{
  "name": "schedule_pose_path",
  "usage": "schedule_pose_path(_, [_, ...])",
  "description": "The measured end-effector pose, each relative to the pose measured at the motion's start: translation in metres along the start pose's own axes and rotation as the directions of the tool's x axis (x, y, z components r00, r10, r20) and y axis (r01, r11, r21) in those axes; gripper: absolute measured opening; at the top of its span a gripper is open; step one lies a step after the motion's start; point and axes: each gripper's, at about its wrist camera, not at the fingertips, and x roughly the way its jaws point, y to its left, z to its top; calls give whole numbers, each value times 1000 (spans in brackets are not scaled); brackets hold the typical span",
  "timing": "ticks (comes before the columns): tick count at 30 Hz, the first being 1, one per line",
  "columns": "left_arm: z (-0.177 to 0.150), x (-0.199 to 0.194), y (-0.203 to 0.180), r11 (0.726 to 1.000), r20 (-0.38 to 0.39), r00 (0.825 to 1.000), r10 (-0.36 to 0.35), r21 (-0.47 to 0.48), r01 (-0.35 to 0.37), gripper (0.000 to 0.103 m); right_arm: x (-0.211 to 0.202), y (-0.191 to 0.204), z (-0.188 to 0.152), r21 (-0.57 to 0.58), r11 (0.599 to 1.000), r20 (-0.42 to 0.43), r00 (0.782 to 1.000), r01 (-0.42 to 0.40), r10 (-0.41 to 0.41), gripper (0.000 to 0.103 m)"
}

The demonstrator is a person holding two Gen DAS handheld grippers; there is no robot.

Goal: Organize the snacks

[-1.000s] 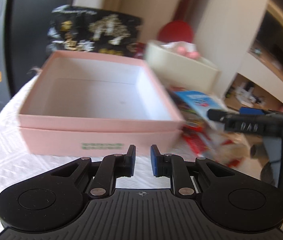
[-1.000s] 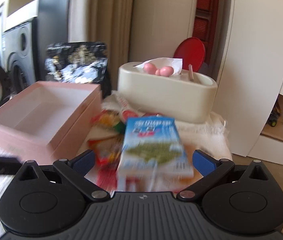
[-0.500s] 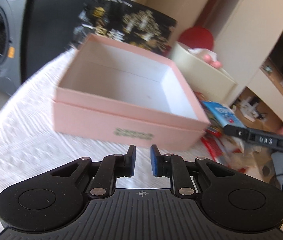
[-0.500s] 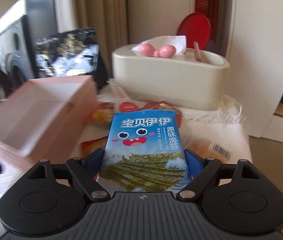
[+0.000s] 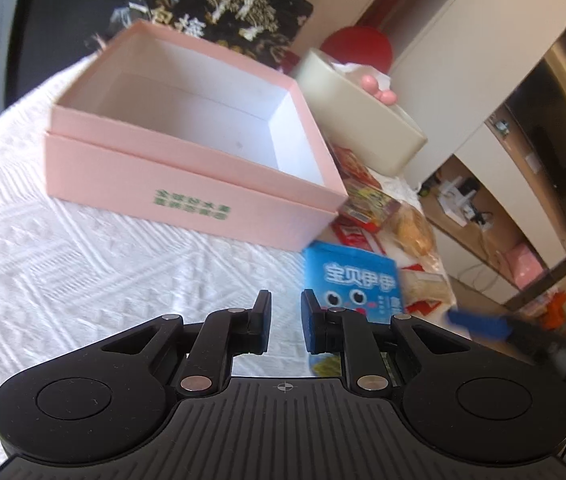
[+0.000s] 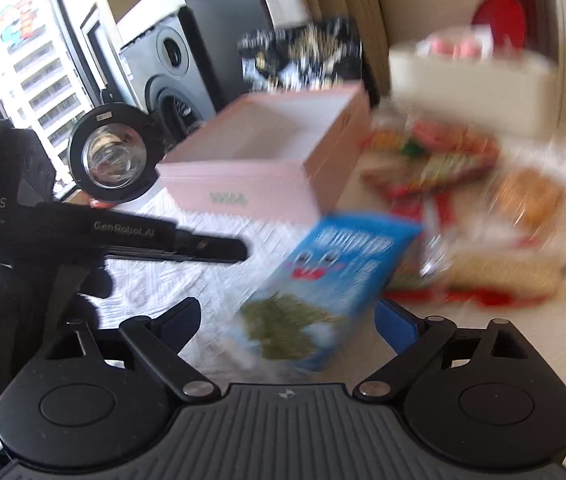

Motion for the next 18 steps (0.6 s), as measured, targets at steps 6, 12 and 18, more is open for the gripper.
schedule_pose_path(6, [-11,9,-43,982,-41,999,-8,190,16,19,27,-56,22,62,953,81,950,296,-301,97])
schedule_pose_path(12, [-26,17,-78,924,-35,999,38,382,-22,19,32,-91,18,177,923,-14,939,340,-343,85])
schedule_pose_path(18, [-18,21,-83,928,7,999,45,369,-44,19,1,-71,-36,138,954,-29,964,267,-266,85])
